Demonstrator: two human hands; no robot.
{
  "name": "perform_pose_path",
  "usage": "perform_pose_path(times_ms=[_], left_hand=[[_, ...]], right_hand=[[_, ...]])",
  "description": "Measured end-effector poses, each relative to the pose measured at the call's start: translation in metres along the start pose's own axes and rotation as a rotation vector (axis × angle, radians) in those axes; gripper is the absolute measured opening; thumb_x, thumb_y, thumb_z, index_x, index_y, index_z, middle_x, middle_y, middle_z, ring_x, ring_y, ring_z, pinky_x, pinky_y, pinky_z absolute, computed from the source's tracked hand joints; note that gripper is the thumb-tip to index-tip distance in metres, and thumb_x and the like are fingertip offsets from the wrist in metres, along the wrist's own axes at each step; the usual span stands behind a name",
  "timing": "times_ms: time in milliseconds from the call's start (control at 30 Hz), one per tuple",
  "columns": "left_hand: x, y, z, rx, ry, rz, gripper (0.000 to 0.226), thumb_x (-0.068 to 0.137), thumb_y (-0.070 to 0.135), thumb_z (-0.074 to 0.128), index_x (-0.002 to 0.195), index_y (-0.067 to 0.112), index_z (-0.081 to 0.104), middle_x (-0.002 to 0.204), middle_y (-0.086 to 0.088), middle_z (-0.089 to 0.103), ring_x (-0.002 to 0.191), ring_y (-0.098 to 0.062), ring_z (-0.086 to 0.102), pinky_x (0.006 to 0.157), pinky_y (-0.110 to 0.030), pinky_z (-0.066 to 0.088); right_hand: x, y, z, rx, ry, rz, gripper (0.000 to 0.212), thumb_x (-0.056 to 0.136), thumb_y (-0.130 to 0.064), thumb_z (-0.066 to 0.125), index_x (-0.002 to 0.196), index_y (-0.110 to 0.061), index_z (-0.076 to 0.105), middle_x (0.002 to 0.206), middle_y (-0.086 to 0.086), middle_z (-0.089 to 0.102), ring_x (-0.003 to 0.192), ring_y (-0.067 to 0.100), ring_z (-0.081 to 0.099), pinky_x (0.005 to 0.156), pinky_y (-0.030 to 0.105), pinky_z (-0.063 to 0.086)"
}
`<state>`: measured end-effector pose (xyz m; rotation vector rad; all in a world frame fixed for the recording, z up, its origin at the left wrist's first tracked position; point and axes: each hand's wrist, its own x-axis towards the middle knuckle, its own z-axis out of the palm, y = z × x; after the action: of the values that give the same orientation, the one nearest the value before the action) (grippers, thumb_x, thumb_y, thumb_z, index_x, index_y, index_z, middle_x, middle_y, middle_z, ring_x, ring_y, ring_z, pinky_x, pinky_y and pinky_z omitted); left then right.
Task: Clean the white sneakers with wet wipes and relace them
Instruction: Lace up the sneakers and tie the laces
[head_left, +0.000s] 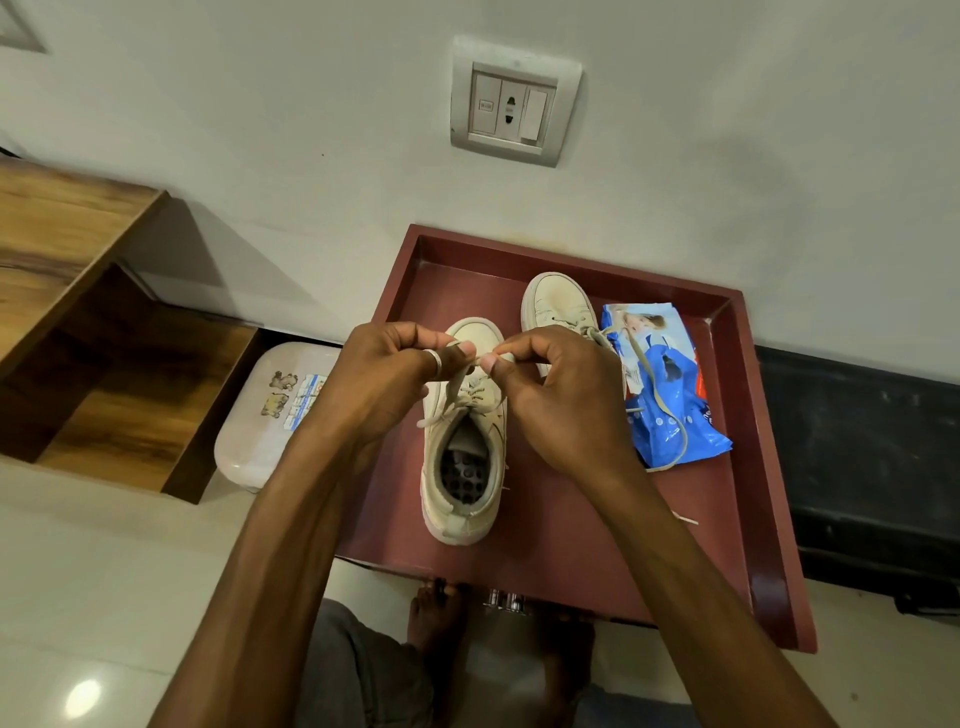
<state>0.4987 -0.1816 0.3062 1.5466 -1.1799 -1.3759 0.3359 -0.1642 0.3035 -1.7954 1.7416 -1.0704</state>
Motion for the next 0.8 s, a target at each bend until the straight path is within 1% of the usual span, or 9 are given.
perform_pose_path(times_ms=[67, 167, 233, 300, 333, 400, 533, 733, 800], left_hand=[[0.001, -0.002, -0.002, 0.007, 0.036, -0.005, 0.011, 0.087, 0.022, 0.078, 0.089, 0.012, 0.078, 0.090, -0.002, 0.079, 0.092, -0.015, 0.075, 0.088, -0.038, 0.055], [0.005, -0.009, -0.016, 0.069, 0.176, -0.013, 0.007, 0.087, 0.022, 0.078, 0.084, 0.017, 0.079, 0.081, 0.001, 0.079, 0.086, -0.019, 0.076, 0.081, -0.036, 0.059], [0.008, -0.016, -0.025, 0.243, 0.261, 0.004, 0.009, 0.086, 0.027, 0.078, 0.079, 0.021, 0.079, 0.073, 0.003, 0.077, 0.075, -0.021, 0.073, 0.071, -0.038, 0.061], [0.009, -0.020, -0.028, 0.481, 0.323, 0.032, 0.011, 0.086, 0.031, 0.078, 0.077, 0.025, 0.078, 0.069, 0.006, 0.072, 0.064, -0.013, 0.063, 0.057, -0.027, 0.049], [0.008, -0.021, -0.029, 0.560, 0.333, 0.040, 0.010, 0.087, 0.030, 0.078, 0.078, 0.025, 0.079, 0.068, 0.008, 0.070, 0.062, -0.010, 0.059, 0.055, -0.024, 0.041], [0.009, -0.023, -0.028, 0.666, 0.327, 0.056, 0.008, 0.087, 0.028, 0.077, 0.080, 0.025, 0.080, 0.068, 0.009, 0.069, 0.063, -0.009, 0.057, 0.057, -0.024, 0.038], [0.009, -0.025, -0.027, 0.781, 0.328, 0.049, 0.007, 0.087, 0.025, 0.076, 0.084, 0.021, 0.081, 0.072, 0.004, 0.070, 0.069, -0.016, 0.061, 0.067, -0.028, 0.046], [0.009, -0.027, -0.025, 0.853, 0.382, 0.056, 0.008, 0.085, 0.020, 0.074, 0.086, 0.017, 0.082, 0.077, -0.003, 0.074, 0.069, -0.017, 0.058, 0.066, -0.028, 0.040], [0.009, -0.028, -0.026, 0.866, 0.390, 0.065, 0.007, 0.085, 0.020, 0.075, 0.085, 0.017, 0.081, 0.077, -0.003, 0.074, 0.068, -0.017, 0.057, 0.067, -0.028, 0.040]], right_hand=[[0.000, 0.000, -0.002, 0.003, 0.014, 0.016, 0.009, 0.084, -0.026, 0.076, 0.081, -0.018, 0.075, 0.084, -0.011, 0.071, 0.082, 0.001, 0.063, 0.072, 0.015, 0.048], [0.003, 0.009, -0.014, -0.027, 0.031, 0.078, 0.009, 0.083, -0.026, 0.074, 0.077, -0.020, 0.075, 0.081, -0.014, 0.071, 0.080, 0.001, 0.063, 0.074, 0.016, 0.047], [0.004, 0.018, -0.021, -0.066, -0.026, 0.137, 0.010, 0.083, -0.026, 0.075, 0.075, -0.021, 0.075, 0.073, -0.017, 0.068, 0.074, 0.001, 0.062, 0.071, 0.022, 0.047], [0.003, 0.027, -0.025, -0.092, -0.094, 0.200, 0.013, 0.083, -0.026, 0.075, 0.071, -0.020, 0.074, 0.064, -0.019, 0.064, 0.067, 0.004, 0.061, 0.066, 0.026, 0.047], [0.002, 0.030, -0.025, -0.121, -0.116, 0.223, 0.015, 0.082, -0.026, 0.075, 0.068, -0.021, 0.073, 0.062, -0.019, 0.063, 0.066, 0.005, 0.061, 0.065, 0.027, 0.046], [-0.002, 0.034, -0.025, -0.205, -0.147, 0.249, 0.019, 0.082, -0.029, 0.075, 0.065, -0.022, 0.070, 0.061, -0.018, 0.063, 0.067, 0.007, 0.061, 0.063, 0.029, 0.046], [-0.001, 0.035, -0.025, -0.364, -0.184, 0.239, 0.016, 0.082, -0.033, 0.071, 0.067, -0.025, 0.071, 0.067, -0.010, 0.067, 0.071, 0.013, 0.063, 0.067, 0.035, 0.053], [-0.003, 0.033, -0.025, -0.503, -0.225, 0.194, 0.017, 0.082, -0.031, 0.067, 0.065, -0.027, 0.066, 0.069, -0.004, 0.067, 0.073, 0.021, 0.064, 0.066, 0.037, 0.055], [-0.004, 0.031, -0.025, -0.549, -0.226, 0.182, 0.015, 0.082, -0.028, 0.064, 0.069, -0.023, 0.070, 0.071, -0.002, 0.068, 0.073, 0.021, 0.064, 0.064, 0.036, 0.055]])
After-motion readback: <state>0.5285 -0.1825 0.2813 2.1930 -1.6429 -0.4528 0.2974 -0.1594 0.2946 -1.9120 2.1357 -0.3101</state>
